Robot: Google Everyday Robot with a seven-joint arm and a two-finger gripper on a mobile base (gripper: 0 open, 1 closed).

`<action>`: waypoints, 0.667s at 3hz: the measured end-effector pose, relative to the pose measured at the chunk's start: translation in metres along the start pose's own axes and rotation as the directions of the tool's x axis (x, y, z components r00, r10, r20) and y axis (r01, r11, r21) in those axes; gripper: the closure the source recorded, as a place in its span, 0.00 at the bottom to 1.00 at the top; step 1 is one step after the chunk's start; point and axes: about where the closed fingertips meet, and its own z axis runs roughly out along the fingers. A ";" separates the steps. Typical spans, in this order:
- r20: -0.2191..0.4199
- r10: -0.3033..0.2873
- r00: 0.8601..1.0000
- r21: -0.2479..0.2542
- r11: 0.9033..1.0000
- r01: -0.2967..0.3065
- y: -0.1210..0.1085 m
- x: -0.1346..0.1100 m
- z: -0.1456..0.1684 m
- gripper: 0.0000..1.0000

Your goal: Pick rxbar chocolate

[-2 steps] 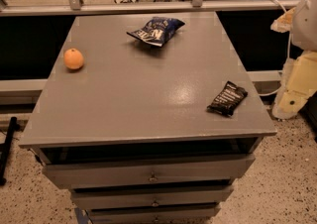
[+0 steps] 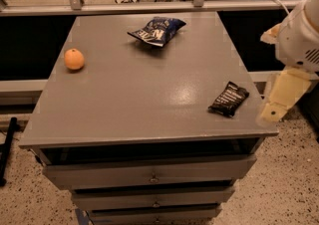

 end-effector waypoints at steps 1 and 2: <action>0.022 0.027 0.999 -0.007 1.000 -0.027 0.001 -0.009 0.036 0.00; 0.026 0.062 0.998 -0.011 0.998 -0.062 -0.004 -0.010 0.065 0.00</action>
Offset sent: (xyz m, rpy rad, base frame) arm 0.0448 0.0224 -0.0933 0.0678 0.0303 -0.0941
